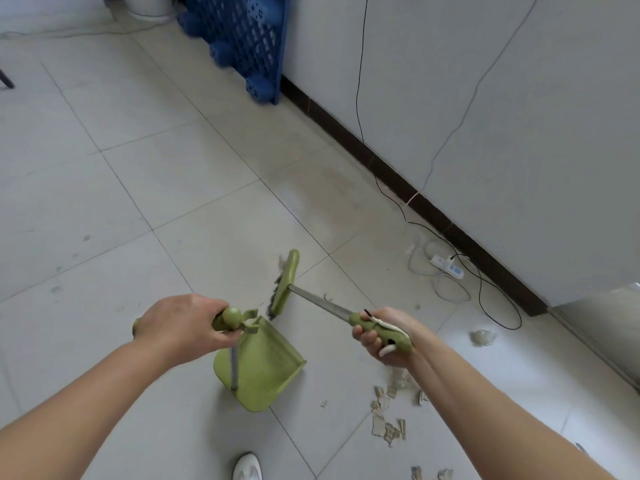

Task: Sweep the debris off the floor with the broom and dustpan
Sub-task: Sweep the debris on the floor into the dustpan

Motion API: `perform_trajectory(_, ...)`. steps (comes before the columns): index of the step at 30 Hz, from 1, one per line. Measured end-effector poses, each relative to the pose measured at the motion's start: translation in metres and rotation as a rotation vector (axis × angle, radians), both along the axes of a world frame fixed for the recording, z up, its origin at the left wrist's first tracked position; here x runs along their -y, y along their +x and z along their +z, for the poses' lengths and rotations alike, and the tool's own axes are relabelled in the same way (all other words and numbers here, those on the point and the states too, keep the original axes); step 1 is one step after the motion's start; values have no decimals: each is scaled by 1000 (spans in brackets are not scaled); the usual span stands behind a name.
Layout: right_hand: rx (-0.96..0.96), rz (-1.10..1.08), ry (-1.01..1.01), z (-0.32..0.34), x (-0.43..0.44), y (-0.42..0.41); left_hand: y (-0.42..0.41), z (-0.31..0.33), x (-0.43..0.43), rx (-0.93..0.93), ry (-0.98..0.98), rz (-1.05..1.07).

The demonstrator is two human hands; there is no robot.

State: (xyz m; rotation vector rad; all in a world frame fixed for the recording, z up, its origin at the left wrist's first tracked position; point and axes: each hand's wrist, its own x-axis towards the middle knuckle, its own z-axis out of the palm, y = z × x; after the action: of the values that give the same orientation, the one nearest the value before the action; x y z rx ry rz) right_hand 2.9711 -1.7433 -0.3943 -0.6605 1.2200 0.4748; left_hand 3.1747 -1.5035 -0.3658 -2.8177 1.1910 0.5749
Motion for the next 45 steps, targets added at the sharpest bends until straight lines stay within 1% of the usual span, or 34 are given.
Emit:
perform_trajectory(6,40,28,36,-37,7,85,43,-7,4,0,-2,36)
perform_trajectory(12,93,-136,79,-67,10,141,66,-17,10,21,-20,25)
perform_trajectory(18,123,-271,171,-73,32,151,77,-24,21,12,-23,9)
perform_trajectory(22,115,-345,175,-73,43,130,75,-29,29,0,-25,-14)
perform_trajectory(28,127,-411,195,-65,48,73,60,-32,45,-14,-21,-80)
perform_trajectory(33,88,-500,161,-61,44,11,41,-32,61,-39,-8,-150)
perform_trajectory(36,102,-538,180,-52,36,-27,25,-29,73,-51,-4,-218)
perform_trajectory(45,43,-669,154,-29,14,-141,-31,-23,102,-120,2,-352)
